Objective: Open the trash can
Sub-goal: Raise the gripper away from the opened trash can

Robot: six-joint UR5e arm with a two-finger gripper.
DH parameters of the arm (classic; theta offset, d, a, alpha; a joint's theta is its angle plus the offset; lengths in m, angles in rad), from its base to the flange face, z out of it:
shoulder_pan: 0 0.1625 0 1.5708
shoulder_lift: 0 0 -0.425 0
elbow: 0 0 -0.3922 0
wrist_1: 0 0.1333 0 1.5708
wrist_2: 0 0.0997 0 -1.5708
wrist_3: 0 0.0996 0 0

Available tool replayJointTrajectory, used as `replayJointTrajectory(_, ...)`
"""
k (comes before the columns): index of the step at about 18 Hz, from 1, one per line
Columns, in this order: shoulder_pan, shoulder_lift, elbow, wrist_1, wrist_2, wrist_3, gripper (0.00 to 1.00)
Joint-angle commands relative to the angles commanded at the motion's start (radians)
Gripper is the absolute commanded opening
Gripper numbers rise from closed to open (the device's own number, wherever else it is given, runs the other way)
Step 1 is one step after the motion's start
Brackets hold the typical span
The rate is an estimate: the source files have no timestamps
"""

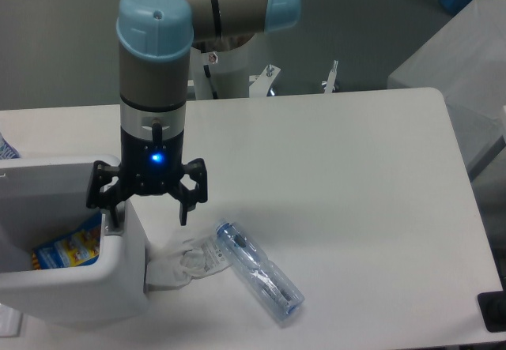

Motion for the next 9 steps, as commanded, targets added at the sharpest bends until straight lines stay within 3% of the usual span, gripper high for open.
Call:
replayJointTrajectory(3, 0.053, 0.021, 0.043, 0.0, -0.002, 0.066, 1.0)
replayJointTrajectory(9, 0.185, 0.06, 0.052, 0.0, 0.002, 0.267, 1.0)
